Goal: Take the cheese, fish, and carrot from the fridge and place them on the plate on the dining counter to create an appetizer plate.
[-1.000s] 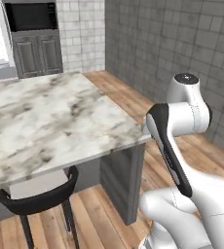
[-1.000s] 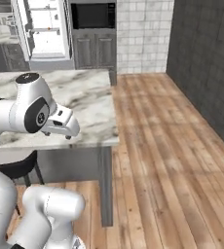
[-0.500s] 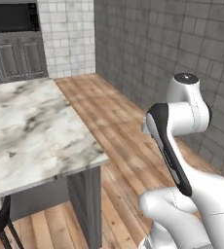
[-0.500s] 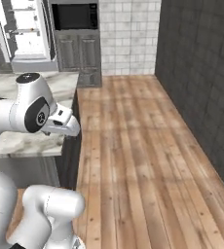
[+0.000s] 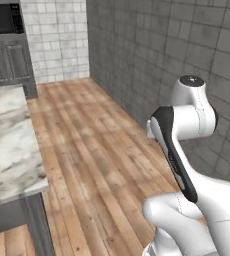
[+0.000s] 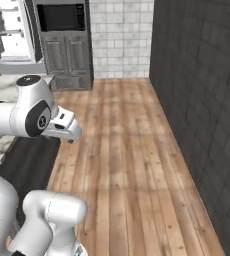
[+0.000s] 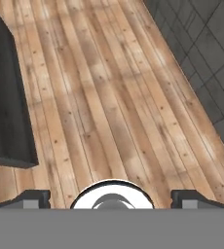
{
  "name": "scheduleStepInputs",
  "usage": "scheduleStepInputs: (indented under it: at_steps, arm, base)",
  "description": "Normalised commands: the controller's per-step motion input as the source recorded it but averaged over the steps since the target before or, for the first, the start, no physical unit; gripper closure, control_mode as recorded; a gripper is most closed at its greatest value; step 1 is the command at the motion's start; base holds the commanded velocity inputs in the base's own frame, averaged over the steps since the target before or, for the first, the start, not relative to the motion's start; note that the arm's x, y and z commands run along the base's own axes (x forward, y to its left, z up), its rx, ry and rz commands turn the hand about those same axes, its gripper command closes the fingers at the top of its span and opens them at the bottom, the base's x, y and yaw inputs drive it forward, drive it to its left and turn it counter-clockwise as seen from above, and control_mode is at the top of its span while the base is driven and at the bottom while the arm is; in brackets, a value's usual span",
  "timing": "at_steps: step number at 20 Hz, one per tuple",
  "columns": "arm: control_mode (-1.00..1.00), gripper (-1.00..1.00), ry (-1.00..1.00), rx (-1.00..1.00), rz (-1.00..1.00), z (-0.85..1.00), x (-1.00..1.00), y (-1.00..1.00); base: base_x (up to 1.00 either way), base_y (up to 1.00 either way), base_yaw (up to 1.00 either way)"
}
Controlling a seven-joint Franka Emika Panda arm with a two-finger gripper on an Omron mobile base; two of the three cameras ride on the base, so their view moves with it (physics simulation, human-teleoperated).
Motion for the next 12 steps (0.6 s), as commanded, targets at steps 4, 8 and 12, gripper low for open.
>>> scheduleStepInputs:
  at_steps: [4,8,12]
  arm:
    - [1.00,-1.00,0.00,0.00,0.00,0.00,0.00,0.00]
    - [1.00,-1.00,0.00,0.00,0.00,0.00,0.00,0.00]
    - [1.00,-1.00,0.00,0.00,0.00,0.00,0.00,0.00]
  base:
    - [0.43,-0.98,0.09]
    - [0.67,-0.88,0.08]
    - [1.00,-0.41,0.09]
